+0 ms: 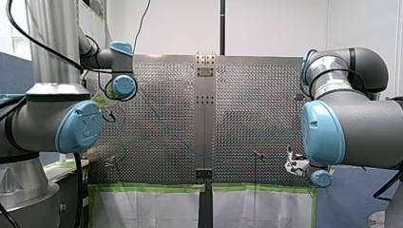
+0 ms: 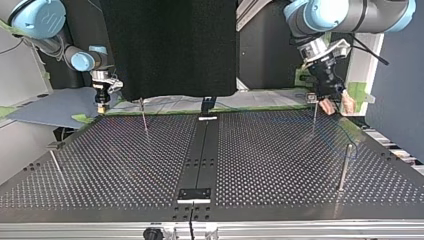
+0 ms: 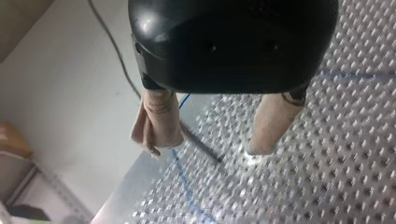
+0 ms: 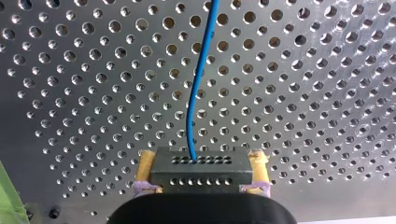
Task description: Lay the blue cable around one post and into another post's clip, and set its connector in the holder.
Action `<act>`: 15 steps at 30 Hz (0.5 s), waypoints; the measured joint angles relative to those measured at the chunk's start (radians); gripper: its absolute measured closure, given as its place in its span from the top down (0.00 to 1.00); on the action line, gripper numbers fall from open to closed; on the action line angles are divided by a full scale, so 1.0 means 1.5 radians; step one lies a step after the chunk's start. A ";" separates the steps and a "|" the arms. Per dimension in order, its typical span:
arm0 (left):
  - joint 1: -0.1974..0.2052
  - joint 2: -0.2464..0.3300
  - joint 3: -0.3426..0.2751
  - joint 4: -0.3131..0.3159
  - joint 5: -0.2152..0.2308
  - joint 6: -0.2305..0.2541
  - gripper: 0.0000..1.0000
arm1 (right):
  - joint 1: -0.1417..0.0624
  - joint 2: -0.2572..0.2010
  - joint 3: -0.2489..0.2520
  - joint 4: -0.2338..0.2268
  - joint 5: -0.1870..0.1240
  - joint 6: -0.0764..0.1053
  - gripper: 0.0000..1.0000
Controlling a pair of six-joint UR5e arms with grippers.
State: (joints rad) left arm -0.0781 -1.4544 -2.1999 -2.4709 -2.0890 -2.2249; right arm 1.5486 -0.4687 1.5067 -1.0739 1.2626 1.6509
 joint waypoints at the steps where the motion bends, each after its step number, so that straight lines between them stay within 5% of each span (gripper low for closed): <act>1: 0.005 -0.003 0.002 0.002 0.002 -0.001 1.00 | 0.000 0.000 0.000 0.000 0.000 0.000 0.00; 15: 0.088 -0.052 0.068 0.026 0.077 -0.071 1.00 | 0.000 0.002 0.000 -0.001 0.000 0.000 0.00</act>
State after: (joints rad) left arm 0.0543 -1.5323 -2.0983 -2.4325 -1.9740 -2.3312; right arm 1.5486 -0.4662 1.5065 -1.0756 1.2626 1.6510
